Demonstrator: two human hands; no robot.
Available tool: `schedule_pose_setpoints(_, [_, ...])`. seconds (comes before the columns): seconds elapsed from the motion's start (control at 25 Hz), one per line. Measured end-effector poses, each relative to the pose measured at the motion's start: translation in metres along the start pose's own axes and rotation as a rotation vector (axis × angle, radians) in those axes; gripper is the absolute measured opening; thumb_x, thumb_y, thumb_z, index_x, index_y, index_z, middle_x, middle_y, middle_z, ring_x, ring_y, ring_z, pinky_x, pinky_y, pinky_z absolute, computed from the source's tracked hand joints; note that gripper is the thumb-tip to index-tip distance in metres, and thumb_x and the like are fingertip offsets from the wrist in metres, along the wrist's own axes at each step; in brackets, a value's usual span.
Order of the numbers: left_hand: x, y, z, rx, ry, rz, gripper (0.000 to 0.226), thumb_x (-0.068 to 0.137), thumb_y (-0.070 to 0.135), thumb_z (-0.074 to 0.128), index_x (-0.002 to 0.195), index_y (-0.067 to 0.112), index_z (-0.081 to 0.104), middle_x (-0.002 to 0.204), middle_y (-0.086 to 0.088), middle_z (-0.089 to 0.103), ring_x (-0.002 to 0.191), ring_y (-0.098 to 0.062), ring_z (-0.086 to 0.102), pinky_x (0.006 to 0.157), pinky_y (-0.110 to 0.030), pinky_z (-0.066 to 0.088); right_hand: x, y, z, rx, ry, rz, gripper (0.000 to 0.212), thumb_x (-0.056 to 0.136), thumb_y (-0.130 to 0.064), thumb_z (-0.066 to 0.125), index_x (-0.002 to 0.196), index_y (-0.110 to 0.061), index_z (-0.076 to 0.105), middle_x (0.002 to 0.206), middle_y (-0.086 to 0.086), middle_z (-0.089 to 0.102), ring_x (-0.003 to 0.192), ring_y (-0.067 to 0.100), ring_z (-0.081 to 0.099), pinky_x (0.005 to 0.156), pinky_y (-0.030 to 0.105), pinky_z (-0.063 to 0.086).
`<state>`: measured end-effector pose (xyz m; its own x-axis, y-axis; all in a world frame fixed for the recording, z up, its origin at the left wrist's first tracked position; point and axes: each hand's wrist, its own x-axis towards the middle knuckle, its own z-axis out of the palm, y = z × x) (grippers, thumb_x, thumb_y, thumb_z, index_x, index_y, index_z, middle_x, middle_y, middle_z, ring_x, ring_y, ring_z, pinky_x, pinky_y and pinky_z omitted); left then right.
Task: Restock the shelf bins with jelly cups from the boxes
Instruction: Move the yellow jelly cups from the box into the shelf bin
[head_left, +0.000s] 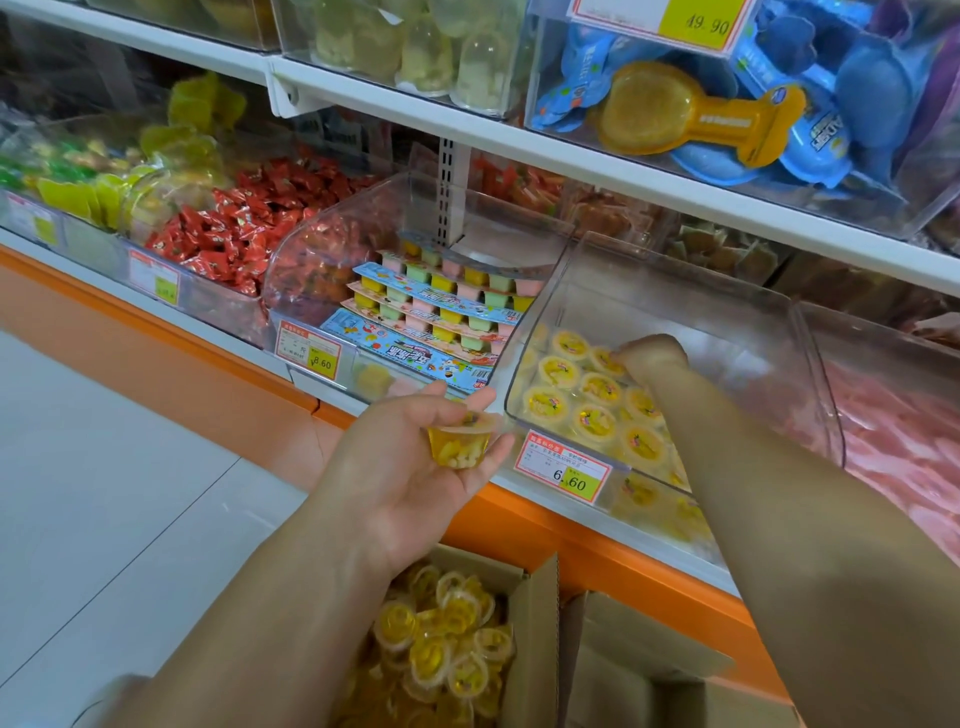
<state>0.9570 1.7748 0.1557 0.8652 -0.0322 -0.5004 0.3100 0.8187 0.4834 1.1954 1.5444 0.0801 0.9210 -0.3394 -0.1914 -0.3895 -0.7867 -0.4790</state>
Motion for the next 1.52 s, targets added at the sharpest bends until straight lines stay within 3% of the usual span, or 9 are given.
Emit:
schedule_pose_setpoints(0.48, [-0.005, -0.008, 0.001, 0.047, -0.050, -0.005, 0.045, 0.092, -0.006, 0.047, 0.132, 0.012, 0.053, 0.110, -0.016, 0.074, 0.088, -0.029, 0.072, 0.077, -0.042, 0.059, -0.008, 0.009, -0.003, 0.023, -0.033, -0.126, 0.054, 0.084, -0.037, 0.071, 0.129, -0.012, 0.056, 0.130, 0.009, 0.059, 0.115, 0.028, 0.059, 0.100, 0.036, 0.046])
schedule_pose_setpoints(0.64, [-0.002, -0.008, 0.004, 0.059, -0.063, 0.006, 0.041, 0.096, -0.002, 0.047, 0.133, 0.014, 0.053, 0.107, -0.014, 0.075, 0.086, -0.027, 0.074, 0.075, -0.042, 0.060, -0.044, -0.007, -0.024, 0.169, 0.031, -0.288, 0.015, 0.090, -0.032, 0.062, 0.084, -0.018, 0.062, 0.088, 0.010, 0.063, 0.082, 0.027, 0.059, 0.075, 0.028, 0.047])
schedule_pose_setpoints(0.84, [-0.005, -0.017, 0.015, 0.119, -0.093, 0.072, 0.045, 0.099, 0.000, 0.042, 0.138, 0.021, 0.052, 0.115, -0.007, 0.073, 0.098, -0.026, 0.071, 0.097, -0.048, 0.050, -0.165, -0.029, -0.074, 0.381, -0.740, -0.414, 0.027, 0.088, -0.037, 0.062, 0.085, -0.011, 0.067, 0.072, 0.005, 0.065, 0.055, 0.010, 0.058, 0.047, 0.017, 0.043])
schedule_pose_setpoints(0.96, [-0.009, -0.025, 0.025, 0.139, -0.174, 0.100, 0.047, 0.097, 0.000, 0.044, 0.138, 0.023, 0.048, 0.121, -0.009, 0.068, 0.098, -0.028, 0.072, 0.091, -0.046, 0.054, -0.201, -0.027, -0.077, 0.380, -0.900, -0.461, 0.033, 0.076, -0.035, 0.067, 0.093, -0.006, 0.070, 0.079, 0.014, 0.068, 0.058, 0.013, 0.062, 0.050, 0.017, 0.048])
schedule_pose_setpoints(1.12, [-0.011, -0.025, 0.024, 0.219, -0.191, 0.126, 0.045, 0.101, 0.020, 0.048, 0.145, 0.028, 0.043, 0.134, -0.005, 0.063, 0.125, -0.021, 0.058, 0.106, -0.048, 0.045, -0.170, -0.021, -0.077, 0.592, -0.601, -0.424, 0.004, 0.086, -0.004, 0.065, 0.090, -0.003, 0.065, 0.066, 0.008, 0.066, 0.050, 0.009, 0.061, 0.048, 0.015, 0.050])
schedule_pose_setpoints(1.24, [-0.008, -0.019, 0.015, 0.252, -0.122, 0.122, 0.042, 0.102, 0.022, 0.049, 0.144, 0.025, 0.048, 0.131, -0.003, 0.064, 0.123, -0.017, 0.057, 0.104, -0.048, 0.047, -0.080, -0.009, -0.086, 0.116, -0.031, -0.307, 0.017, 0.090, -0.017, 0.065, 0.102, -0.006, 0.065, 0.082, 0.008, 0.070, 0.061, 0.013, 0.061, 0.060, 0.021, 0.047])
schedule_pose_setpoints(1.36, [-0.008, -0.015, 0.010, 0.298, -0.098, 0.087, 0.039, 0.100, 0.019, 0.052, 0.139, 0.025, 0.053, 0.126, -0.003, 0.067, 0.119, -0.018, 0.061, 0.100, -0.046, 0.051, -0.029, 0.003, -0.070, -0.308, 0.022, -0.120, 0.025, 0.091, -0.026, 0.059, 0.081, -0.006, 0.071, 0.060, 0.005, 0.069, 0.061, 0.016, 0.058, 0.054, 0.022, 0.041])
schedule_pose_setpoints(1.44, [-0.009, -0.012, 0.008, 0.314, -0.073, 0.067, 0.037, 0.099, 0.019, 0.052, 0.135, 0.024, 0.056, 0.123, -0.003, 0.070, 0.117, -0.018, 0.062, 0.099, -0.045, 0.052, -0.022, 0.008, -0.053, -0.293, 0.033, -0.041, 0.035, 0.092, -0.022, 0.056, 0.060, -0.009, 0.060, 0.030, -0.004, 0.050, 0.053, 0.014, 0.053, 0.053, 0.024, 0.039])
schedule_pose_setpoints(1.52, [-0.010, -0.009, 0.005, 0.320, -0.042, 0.057, 0.032, 0.099, 0.019, 0.053, 0.130, 0.022, 0.059, 0.117, -0.004, 0.073, 0.115, -0.019, 0.065, 0.096, -0.044, 0.053, -0.023, 0.012, -0.040, -0.302, 0.008, -0.011, 0.037, 0.094, -0.019, 0.055, 0.059, -0.008, 0.052, 0.037, 0.001, 0.055, 0.062, 0.020, 0.057, 0.067, 0.027, 0.046])
